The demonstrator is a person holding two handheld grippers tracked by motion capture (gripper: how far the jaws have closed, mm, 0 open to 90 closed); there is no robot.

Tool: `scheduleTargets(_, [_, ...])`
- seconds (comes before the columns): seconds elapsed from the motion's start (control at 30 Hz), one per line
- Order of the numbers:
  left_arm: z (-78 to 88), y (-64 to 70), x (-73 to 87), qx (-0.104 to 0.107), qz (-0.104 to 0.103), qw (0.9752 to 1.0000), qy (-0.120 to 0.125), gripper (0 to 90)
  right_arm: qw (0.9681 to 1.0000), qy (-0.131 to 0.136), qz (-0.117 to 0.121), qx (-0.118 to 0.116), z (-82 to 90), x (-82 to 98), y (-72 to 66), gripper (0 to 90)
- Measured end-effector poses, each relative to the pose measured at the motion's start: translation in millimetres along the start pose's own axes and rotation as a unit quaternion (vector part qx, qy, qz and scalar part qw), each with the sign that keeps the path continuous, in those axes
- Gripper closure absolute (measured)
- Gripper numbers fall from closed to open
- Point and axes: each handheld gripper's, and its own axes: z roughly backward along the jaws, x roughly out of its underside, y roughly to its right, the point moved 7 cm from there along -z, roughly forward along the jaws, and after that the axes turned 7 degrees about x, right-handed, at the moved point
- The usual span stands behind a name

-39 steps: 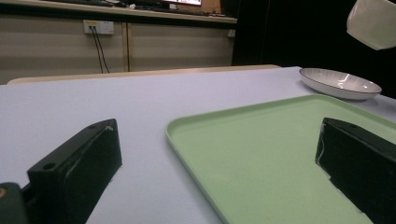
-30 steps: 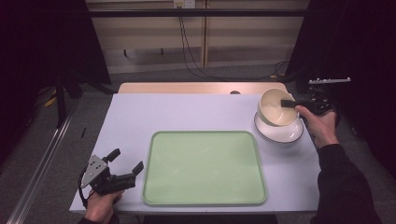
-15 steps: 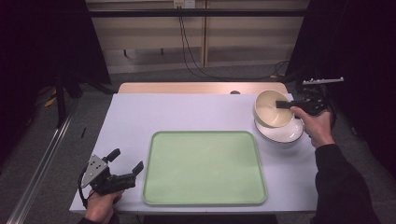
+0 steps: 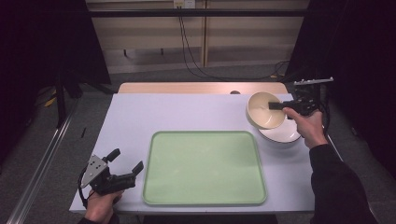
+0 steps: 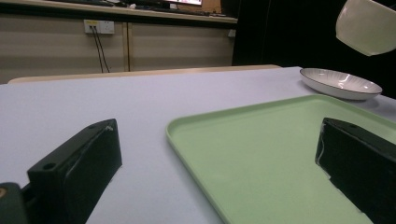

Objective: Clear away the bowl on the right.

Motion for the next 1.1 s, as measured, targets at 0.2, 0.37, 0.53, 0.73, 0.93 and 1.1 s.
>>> scheduleTargets(0.2, [0.3,-0.2,0.0,0.0,-0.001,1.0,0.0,0.3,0.9999,-0.009,0.006,-0.004,-9.1,0.9,-8.8,83.6])
scheduleTargets(0.37, [0.2,0.1,-0.1,0.0,-0.001,1.0,0.0,0.3,0.9998,-0.015,0.009,-0.003,-13.8,2.3,-11.5,83.6])
scheduleTargets(0.53, [0.2,0.0,0.0,0.0,-0.001,1.0,0.0,0.3,0.9997,-0.023,0.01,-0.006,-21.3,4.0,-15.9,83.6])
scheduleTargets(0.73, [-0.1,0.2,-0.1,0.0,0.0,1.0,0.001,0.3,0.9995,-0.03,0.012,-0.006,-25.6,5.6,-18.2,83.6])
scheduleTargets(0.93, [-0.2,0.5,-0.1,0.0,0.0,1.0,0.001,0.3,0.9989,-0.042,0.015,-0.011,-33.5,8.9,-22.9,83.6])
scheduleTargets(1.1, [0.2,-0.1,0.1,0.0,-0.001,1.0,0.0,0.3,0.9985,-0.05,0.019,-0.011,-38.2,11.8,-24.8,83.6])
